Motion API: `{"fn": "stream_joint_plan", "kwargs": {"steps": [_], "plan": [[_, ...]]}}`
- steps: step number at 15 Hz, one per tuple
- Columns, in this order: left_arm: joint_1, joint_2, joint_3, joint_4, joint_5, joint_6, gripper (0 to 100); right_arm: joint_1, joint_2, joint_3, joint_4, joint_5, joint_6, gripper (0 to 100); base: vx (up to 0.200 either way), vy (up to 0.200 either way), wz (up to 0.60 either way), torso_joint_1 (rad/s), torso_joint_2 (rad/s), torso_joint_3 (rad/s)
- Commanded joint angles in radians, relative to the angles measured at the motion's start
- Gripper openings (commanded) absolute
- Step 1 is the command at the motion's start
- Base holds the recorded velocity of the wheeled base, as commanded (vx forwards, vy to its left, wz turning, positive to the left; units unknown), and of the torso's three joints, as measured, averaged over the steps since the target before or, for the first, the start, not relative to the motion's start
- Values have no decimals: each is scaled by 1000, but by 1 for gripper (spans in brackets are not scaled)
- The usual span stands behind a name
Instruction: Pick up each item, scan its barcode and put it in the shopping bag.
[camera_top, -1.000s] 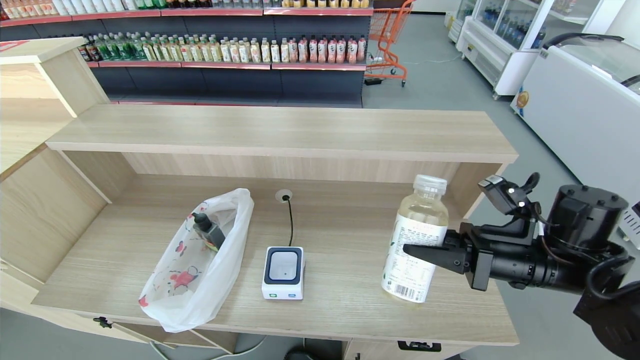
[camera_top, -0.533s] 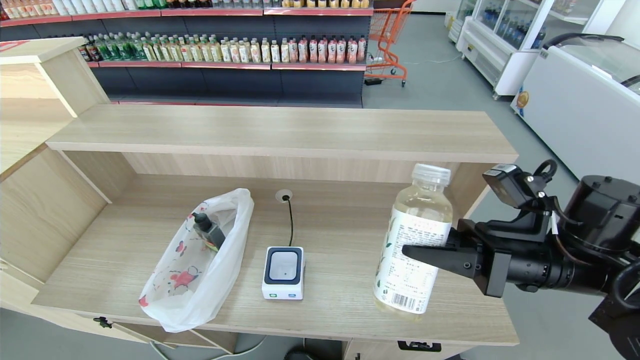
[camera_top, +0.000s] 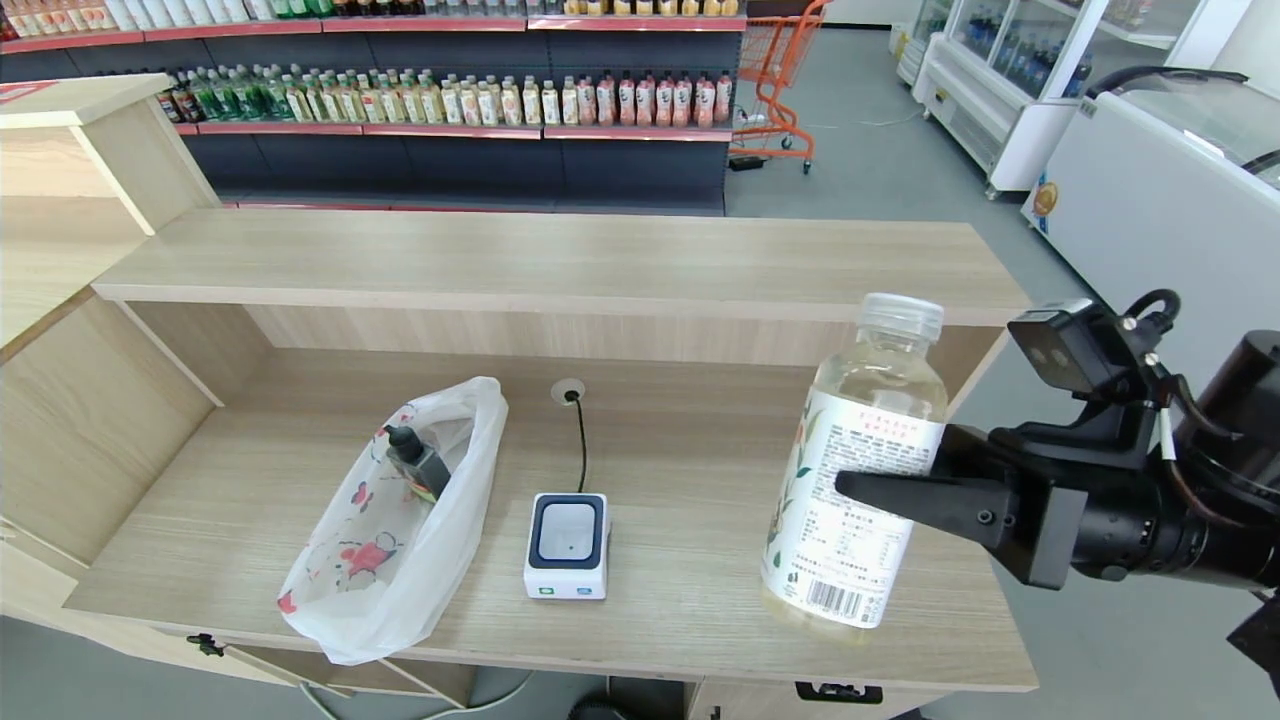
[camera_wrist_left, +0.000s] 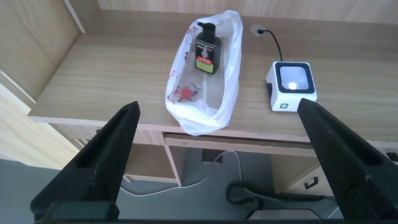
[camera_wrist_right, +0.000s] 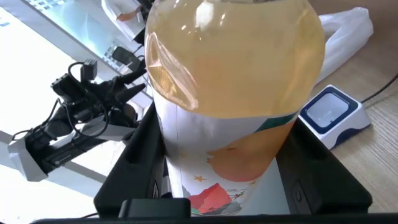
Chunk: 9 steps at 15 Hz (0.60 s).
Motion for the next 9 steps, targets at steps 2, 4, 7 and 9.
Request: {"fn": "stream_joint_plan", "kwargs": {"steps": [2,4,7,9], "plan": [[1,0,0,0,0,0,100,-1,-54,20,-1,0,-1,0,0,0,0,0,0,0],[0,0,0,0,0,0,100,-1,-63,24,1,0,-1,0,0,0,0,0,0,0],[1,0,0,0,0,0,100,0,-105,44,7,-2,-1,0,0,0,0,0,0,0],[0,0,0,0,0,0,100,2,-109,47,8,-6,-8,0,0,0,0,0,0,0]]}}
